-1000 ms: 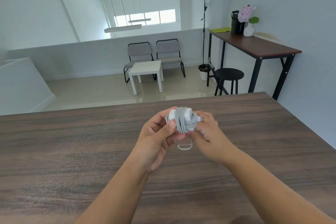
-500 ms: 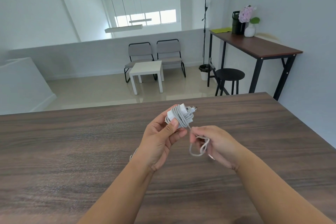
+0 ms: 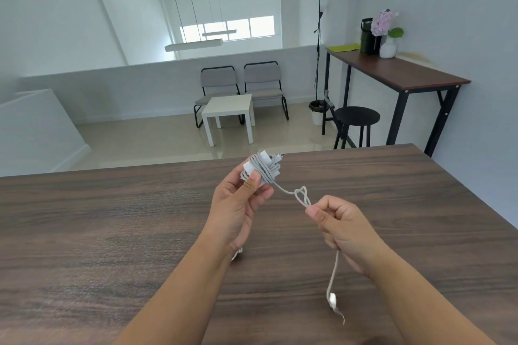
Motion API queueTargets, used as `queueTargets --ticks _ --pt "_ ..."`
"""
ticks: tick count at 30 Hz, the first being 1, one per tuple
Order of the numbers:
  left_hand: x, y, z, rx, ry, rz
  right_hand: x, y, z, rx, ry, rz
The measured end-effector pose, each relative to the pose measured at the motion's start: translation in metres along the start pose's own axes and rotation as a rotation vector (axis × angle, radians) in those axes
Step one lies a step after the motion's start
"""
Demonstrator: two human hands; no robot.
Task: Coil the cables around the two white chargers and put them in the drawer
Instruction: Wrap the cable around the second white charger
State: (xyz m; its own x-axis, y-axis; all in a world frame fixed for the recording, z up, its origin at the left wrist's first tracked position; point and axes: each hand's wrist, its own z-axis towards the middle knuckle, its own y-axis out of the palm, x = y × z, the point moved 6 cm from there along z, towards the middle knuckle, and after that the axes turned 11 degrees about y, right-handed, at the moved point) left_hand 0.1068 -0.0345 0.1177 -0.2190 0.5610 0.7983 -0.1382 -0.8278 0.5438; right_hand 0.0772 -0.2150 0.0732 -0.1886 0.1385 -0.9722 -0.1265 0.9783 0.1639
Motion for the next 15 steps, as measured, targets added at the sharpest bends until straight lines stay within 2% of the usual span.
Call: queueTargets --ticks 7,15 --pt "-0.002 -0.006 0.001 0.047 0.023 0.033 -0.019 -0.013 -0.005 0.178 -0.208 -0.316" --pt "0.019 -0.027 0.009 0.127 0.108 0.039 -0.019 -0.055 -0.006 0.455 -0.208 -0.467"
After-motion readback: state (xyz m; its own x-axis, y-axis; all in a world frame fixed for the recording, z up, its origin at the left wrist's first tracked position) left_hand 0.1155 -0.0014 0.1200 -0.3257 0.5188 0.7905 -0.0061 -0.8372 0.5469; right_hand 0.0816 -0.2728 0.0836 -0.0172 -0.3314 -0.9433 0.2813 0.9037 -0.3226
